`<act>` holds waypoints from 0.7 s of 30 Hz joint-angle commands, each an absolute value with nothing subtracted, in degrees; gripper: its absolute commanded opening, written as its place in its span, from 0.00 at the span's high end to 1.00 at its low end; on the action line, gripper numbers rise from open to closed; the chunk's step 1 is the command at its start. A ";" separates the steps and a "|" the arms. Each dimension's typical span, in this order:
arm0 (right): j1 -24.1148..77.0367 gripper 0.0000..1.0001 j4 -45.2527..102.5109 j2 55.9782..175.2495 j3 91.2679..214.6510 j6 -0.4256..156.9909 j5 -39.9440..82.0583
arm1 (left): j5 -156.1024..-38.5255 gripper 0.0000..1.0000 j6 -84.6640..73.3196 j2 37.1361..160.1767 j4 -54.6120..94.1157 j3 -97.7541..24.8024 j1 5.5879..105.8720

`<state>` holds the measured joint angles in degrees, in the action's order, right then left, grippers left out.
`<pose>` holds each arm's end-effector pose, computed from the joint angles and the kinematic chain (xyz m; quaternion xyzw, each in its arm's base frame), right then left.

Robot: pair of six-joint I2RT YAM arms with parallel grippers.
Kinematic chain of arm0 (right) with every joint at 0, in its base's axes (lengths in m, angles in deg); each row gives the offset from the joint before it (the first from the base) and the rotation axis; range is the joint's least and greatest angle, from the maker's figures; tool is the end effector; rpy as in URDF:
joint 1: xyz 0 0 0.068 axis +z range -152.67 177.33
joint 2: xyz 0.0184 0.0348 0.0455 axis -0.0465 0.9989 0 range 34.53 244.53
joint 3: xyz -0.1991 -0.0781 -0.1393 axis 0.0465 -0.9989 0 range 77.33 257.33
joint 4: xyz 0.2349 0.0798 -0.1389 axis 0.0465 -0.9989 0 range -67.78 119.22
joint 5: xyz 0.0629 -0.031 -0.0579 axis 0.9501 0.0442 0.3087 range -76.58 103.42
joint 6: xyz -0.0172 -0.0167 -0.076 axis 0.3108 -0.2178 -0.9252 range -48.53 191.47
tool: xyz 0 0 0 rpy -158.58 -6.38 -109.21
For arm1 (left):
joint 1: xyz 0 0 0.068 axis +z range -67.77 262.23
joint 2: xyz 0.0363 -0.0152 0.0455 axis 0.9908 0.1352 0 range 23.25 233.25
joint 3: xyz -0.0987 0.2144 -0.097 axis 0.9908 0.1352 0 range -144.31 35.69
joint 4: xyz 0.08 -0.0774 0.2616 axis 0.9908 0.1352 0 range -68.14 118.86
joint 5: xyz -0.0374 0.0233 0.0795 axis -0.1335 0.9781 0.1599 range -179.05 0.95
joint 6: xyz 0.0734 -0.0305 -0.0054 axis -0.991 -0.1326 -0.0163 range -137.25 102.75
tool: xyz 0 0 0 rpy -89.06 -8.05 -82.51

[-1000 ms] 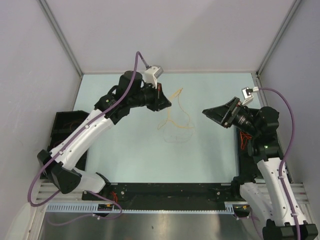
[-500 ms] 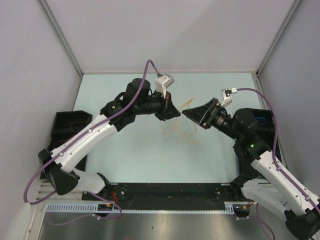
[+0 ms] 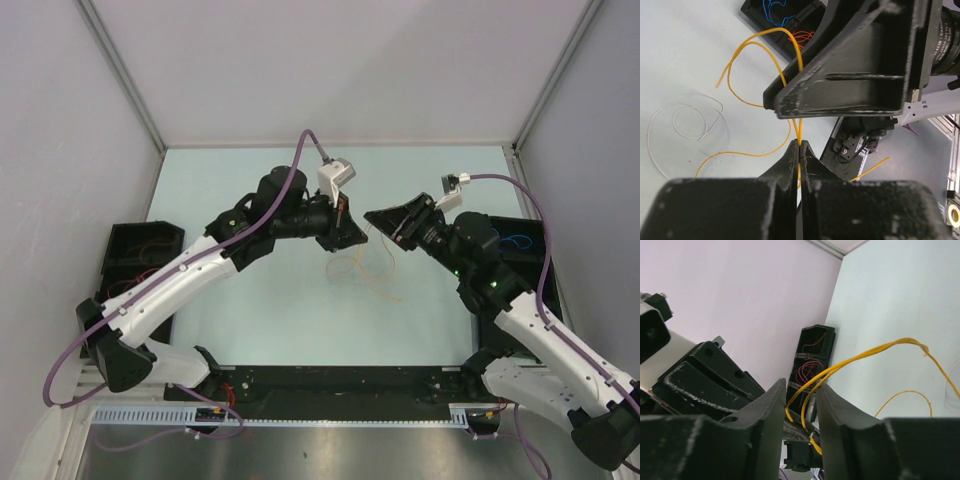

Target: Untangle the cables

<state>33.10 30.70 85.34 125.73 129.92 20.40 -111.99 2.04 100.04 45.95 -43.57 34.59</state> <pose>0.2209 0.1695 0.3504 0.0981 0.7060 0.5425 0.4446 0.2213 -0.2823 0.3737 0.3068 0.7586 -0.4409 0.3687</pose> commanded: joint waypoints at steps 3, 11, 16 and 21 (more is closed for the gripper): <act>34.51 1.00 30.63 85.60 129.00 128.68 16.93 | -112.79 1.00 2.26 98.22 42.95 -42.88 33.54; 34.69 1.00 13.69 81.91 138.48 120.52 6.32 | -102.16 0.00 -0.37 95.07 48.75 -41.75 33.89; 34.60 1.00 -0.11 79.10 145.17 116.73 -4.31 | -97.14 0.00 -0.47 91.72 48.49 -36.13 34.59; 34.42 1.00 -11.18 76.46 147.81 116.47 -12.33 | -92.41 0.00 0.33 88.21 48.83 -31.28 34.59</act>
